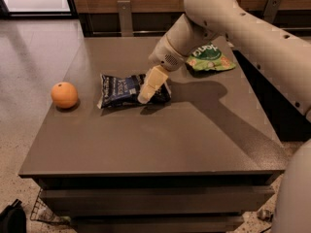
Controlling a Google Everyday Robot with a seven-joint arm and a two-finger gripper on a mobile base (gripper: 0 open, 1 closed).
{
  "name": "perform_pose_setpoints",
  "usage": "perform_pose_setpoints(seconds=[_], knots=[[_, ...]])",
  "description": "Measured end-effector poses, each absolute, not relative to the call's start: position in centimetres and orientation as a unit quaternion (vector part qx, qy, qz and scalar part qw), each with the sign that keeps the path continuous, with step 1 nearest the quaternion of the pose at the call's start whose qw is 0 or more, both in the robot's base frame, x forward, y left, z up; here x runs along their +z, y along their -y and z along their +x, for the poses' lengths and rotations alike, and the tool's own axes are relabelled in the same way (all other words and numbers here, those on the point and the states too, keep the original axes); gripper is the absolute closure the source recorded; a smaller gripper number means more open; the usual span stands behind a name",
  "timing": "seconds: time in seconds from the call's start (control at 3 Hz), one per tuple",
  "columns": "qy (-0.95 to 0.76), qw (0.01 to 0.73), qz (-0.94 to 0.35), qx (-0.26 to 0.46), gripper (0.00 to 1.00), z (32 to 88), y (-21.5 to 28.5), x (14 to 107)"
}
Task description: Pick blue chip bag
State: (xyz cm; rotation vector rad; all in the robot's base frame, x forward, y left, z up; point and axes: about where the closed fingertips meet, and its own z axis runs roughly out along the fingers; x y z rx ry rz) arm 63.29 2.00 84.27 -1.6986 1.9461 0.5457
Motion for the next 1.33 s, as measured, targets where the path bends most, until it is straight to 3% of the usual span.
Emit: perform_pose_setpoints(seconds=[0.33, 1.33], knots=[[-0.699, 0.233, -0.635, 0.231, 0.0, 62.83, -3.93, 82.0], [-0.697, 0.227, -0.638, 0.235, 0.8, 62.71, -4.49, 81.44]])
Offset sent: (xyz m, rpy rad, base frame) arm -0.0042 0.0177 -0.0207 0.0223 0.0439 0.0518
